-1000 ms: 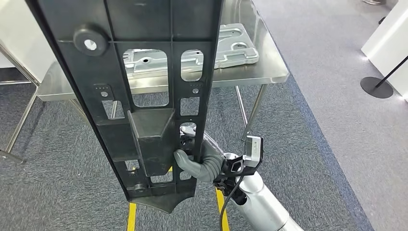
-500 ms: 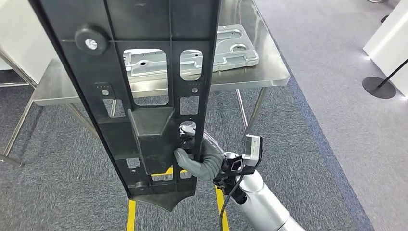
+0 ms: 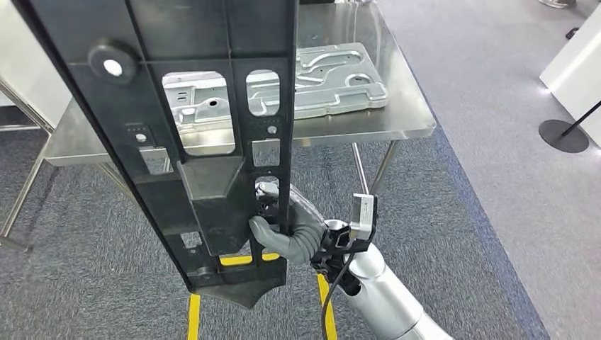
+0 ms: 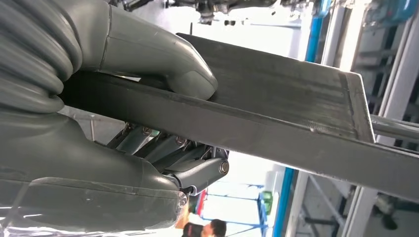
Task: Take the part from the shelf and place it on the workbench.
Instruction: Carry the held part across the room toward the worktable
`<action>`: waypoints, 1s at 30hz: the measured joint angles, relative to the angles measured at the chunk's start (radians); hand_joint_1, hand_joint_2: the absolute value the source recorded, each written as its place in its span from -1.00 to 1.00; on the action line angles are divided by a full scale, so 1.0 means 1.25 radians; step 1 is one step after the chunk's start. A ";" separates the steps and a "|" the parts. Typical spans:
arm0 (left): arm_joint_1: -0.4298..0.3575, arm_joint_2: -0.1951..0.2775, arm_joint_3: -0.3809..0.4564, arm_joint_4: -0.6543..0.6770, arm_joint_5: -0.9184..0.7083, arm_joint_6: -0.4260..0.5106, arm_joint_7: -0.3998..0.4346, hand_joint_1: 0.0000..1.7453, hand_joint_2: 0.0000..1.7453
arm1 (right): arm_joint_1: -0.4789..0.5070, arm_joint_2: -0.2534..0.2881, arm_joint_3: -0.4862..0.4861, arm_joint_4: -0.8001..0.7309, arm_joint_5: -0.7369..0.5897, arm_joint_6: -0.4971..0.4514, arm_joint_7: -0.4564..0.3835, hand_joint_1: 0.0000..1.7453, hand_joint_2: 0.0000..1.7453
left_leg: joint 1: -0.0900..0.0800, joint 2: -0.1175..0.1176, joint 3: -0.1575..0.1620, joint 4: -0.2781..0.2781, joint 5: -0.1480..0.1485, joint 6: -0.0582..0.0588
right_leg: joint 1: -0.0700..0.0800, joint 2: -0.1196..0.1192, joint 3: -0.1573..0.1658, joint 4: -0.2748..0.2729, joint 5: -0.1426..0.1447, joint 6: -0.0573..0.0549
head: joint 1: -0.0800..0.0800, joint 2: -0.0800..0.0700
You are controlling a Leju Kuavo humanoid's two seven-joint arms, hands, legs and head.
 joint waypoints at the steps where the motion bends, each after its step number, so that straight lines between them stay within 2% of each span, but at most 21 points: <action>1: 0.000 0.000 0.000 0.000 0.000 0.000 0.000 -1.00 1.00 | -0.001 0.000 0.000 0.000 -0.001 0.000 0.000 1.00 1.00 | 0.002 -0.001 0.006 -0.003 -0.002 0.005 | 0.000 0.000 -0.005 0.015 -0.005 0.004 | 0.001 0.000; 3: -0.001 0.000 0.000 0.000 0.000 0.000 0.000 -1.00 1.00 | -0.003 0.000 0.000 0.000 -0.003 0.000 0.000 1.00 1.00 | 0.004 -0.002 0.017 -0.008 -0.007 0.013 | -0.001 0.001 -0.044 0.089 -0.036 0.009 | 0.003 0.000; 5: -0.002 0.000 0.000 0.000 0.000 -0.001 0.000 -1.00 1.00 | -0.003 -0.001 0.000 0.003 -0.004 0.000 0.000 1.00 1.00 | 0.003 -0.002 0.024 -0.008 -0.015 0.018 | -0.001 0.002 -0.113 0.194 -0.073 0.013 | 0.004 0.000; 6: -0.002 0.000 0.000 0.000 0.001 -0.001 0.000 -1.00 1.00 | -0.002 -0.001 0.000 0.005 -0.005 0.000 0.000 1.00 1.00 | 0.003 -0.003 0.029 -0.008 -0.019 0.019 | -0.001 0.002 -0.140 0.225 -0.077 0.014 | 0.004 0.000; 7: -0.001 0.000 0.000 0.000 0.001 -0.001 0.000 -1.00 1.00 | -0.001 -0.002 0.000 0.007 -0.005 0.000 0.000 1.00 1.00 | 0.003 -0.004 0.035 -0.008 -0.024 0.018 | -0.001 0.001 -0.154 0.229 -0.065 0.014 | 0.005 0.000; 8: -0.001 0.000 0.000 0.000 0.001 -0.001 0.000 -1.00 1.00 | 0.000 -0.002 0.000 0.008 -0.005 0.000 0.000 1.00 1.00 | 0.003 -0.005 0.044 -0.008 -0.030 0.017 | -0.001 0.001 -0.151 0.199 -0.034 0.013 | 0.005 0.000; 10: 0.000 -0.001 0.000 0.000 0.001 -0.001 0.001 -1.00 1.00 | 0.000 -0.002 0.000 0.009 -0.005 0.000 0.000 1.00 1.00 | 0.003 -0.006 0.059 -0.007 -0.043 0.013 | 0.001 0.001 -0.118 0.091 0.043 0.004 | 0.005 0.000; 11: -0.001 -0.001 0.000 0.000 0.001 -0.001 0.001 -1.00 1.00 | -0.001 -0.002 0.001 0.009 -0.005 0.000 0.000 1.00 1.00 | 0.002 -0.007 0.064 -0.007 -0.048 0.009 | 0.003 0.002 -0.104 0.044 0.061 -0.001 | 0.005 0.000; 12: -0.001 -0.001 0.000 0.000 0.001 -0.001 0.001 -1.00 1.00 | -0.001 -0.002 0.001 0.010 -0.005 0.000 0.000 1.00 1.00 | 0.002 -0.006 0.066 -0.007 -0.053 0.005 | 0.005 0.002 -0.096 0.016 0.071 -0.005 | 0.005 0.000; 15: -0.003 -0.001 0.000 0.000 0.001 -0.002 0.001 -1.00 1.00 | -0.003 -0.001 0.002 0.011 -0.006 0.000 0.000 1.00 1.00 | 0.000 -0.004 0.072 -0.004 -0.061 -0.010 | 0.006 0.003 -0.087 -0.002 0.068 -0.018 | 0.005 0.000; 17: -0.004 -0.002 0.000 0.000 0.001 -0.002 0.000 -1.00 1.00 | -0.004 0.001 0.002 0.011 -0.006 0.000 0.000 1.00 1.00 | 0.002 -0.003 0.062 0.031 -0.072 -0.018 | 0.001 0.003 -0.072 -0.007 0.063 -0.025 | 0.003 0.000; 18: -0.004 -0.002 0.000 0.000 0.001 -0.002 0.000 -1.00 1.00 | -0.004 0.003 0.002 0.011 -0.006 0.000 0.000 1.00 1.00 | 0.003 -0.002 0.041 0.072 -0.086 -0.022 | 0.000 0.003 -0.065 -0.008 0.059 -0.028 | 0.001 0.000; 20: -0.004 -0.001 0.000 0.000 0.001 -0.003 0.000 -1.00 1.00 | -0.004 0.005 0.002 0.011 -0.006 0.000 0.000 1.00 1.00 | 0.007 -0.002 -0.023 0.177 -0.123 -0.029 | 0.000 0.003 -0.054 -0.009 0.049 -0.031 | -0.001 0.000; 21: -0.003 -0.001 0.000 0.000 0.001 -0.002 0.000 -1.00 1.00 | -0.003 0.005 0.002 0.012 -0.006 0.000 0.000 1.00 1.00 | 0.008 -0.002 -0.051 0.213 -0.135 -0.032 | 0.000 0.003 -0.048 -0.009 0.044 -0.031 | -0.001 0.000; 22: -0.001 -0.001 0.000 0.000 0.001 -0.002 0.000 -1.00 1.00 | -0.002 0.005 0.002 0.012 -0.006 0.000 0.000 1.00 1.00 | 0.008 -0.002 -0.068 0.224 -0.132 -0.032 | -0.001 0.004 -0.041 -0.009 0.038 -0.030 | -0.001 0.000; 23: 0.000 -0.001 0.000 0.000 0.001 -0.002 0.000 -1.00 1.00 | -0.001 0.005 0.002 0.012 -0.006 0.000 0.000 1.00 1.00 | 0.009 -0.002 -0.070 0.205 -0.112 -0.032 | -0.001 0.005 -0.032 -0.009 0.032 -0.029 | -0.001 0.000; 25: 0.000 -0.001 0.000 0.000 0.001 -0.002 0.000 -1.00 1.00 | -0.001 0.005 0.002 0.013 -0.006 0.000 0.000 1.00 1.00 | 0.010 -0.001 -0.045 0.105 -0.036 -0.028 | -0.001 0.005 -0.013 -0.009 0.017 -0.025 | -0.001 0.000; 26: 0.000 -0.001 0.000 0.000 0.001 -0.002 0.001 -1.00 1.00 | -0.001 0.005 0.002 0.013 -0.006 0.000 0.000 1.00 1.00 | 0.009 0.000 -0.031 0.057 -0.010 -0.026 | -0.001 0.005 -0.005 -0.009 0.011 -0.021 | -0.001 0.000; 27: 0.000 -0.001 0.000 0.000 0.001 -0.002 0.001 -1.00 1.00 | -0.001 0.006 0.002 0.013 -0.007 0.000 0.000 1.00 1.00 | 0.006 0.002 -0.021 0.025 0.005 -0.022 | 0.000 0.005 -0.001 -0.009 0.005 -0.017 | -0.001 0.000; 28: 0.000 -0.001 0.000 0.000 0.001 -0.002 0.001 -1.00 1.00 | -0.001 0.006 0.002 0.012 -0.007 0.000 0.001 1.00 1.00 | 0.004 0.002 -0.017 0.010 0.009 -0.016 | 0.001 0.005 0.002 -0.008 0.001 -0.012 | -0.001 0.000; 30: 0.000 -0.001 0.000 0.000 0.000 -0.002 0.001 -1.00 1.00 | -0.001 0.007 0.002 0.011 -0.007 -0.001 0.002 1.00 1.00 | 0.002 0.001 -0.011 0.007 0.004 -0.004 | 0.002 0.005 0.006 -0.006 -0.001 -0.003 | -0.002 0.000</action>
